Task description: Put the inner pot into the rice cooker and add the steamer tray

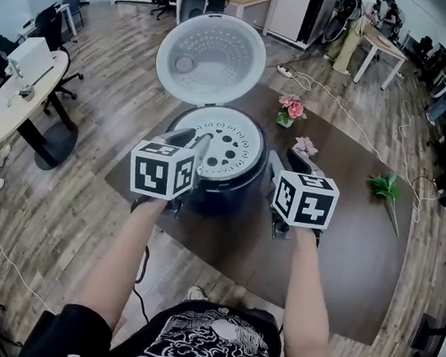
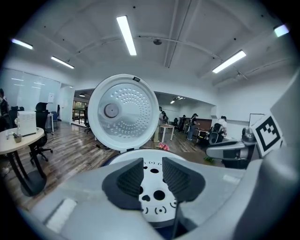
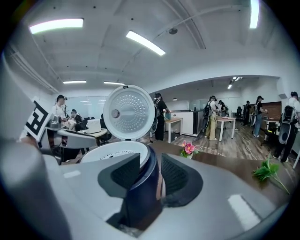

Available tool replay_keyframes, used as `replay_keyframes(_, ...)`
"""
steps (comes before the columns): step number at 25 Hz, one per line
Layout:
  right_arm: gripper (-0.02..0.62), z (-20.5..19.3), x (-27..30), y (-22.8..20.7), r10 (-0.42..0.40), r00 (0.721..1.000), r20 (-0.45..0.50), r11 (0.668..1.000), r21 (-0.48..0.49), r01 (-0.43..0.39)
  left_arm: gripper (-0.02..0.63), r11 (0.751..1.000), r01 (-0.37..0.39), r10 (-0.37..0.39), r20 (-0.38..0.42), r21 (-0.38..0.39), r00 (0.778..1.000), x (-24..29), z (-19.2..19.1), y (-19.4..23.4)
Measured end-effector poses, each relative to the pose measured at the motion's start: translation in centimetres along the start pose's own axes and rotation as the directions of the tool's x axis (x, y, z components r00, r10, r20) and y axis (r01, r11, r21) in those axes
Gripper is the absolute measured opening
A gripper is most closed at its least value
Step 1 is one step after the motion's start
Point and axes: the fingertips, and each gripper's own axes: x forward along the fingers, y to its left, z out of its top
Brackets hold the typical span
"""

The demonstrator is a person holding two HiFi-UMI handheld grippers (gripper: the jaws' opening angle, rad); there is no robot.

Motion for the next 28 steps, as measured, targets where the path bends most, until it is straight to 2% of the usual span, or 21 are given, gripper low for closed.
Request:
replay_keyframes(14, 0.107, 0.1, -6.8, -8.9, -0.086, 0.995, 0.041, 0.996, 0.012, 0.085, 0.120, 0.995, 0.080, -0.081, 0.025, 0.063, 0.996, 3.0, 1.9, -9.4)
replay_keyframes(28, 0.052, -1.0, -14.6, -17.2, -0.203, 0.978, 0.057, 0.979, 0.025, 0.201, 0.106, 0.969, 0.209, -0.215, 0.033, 0.130, 0.976, 6.0, 3.0, -19.9)
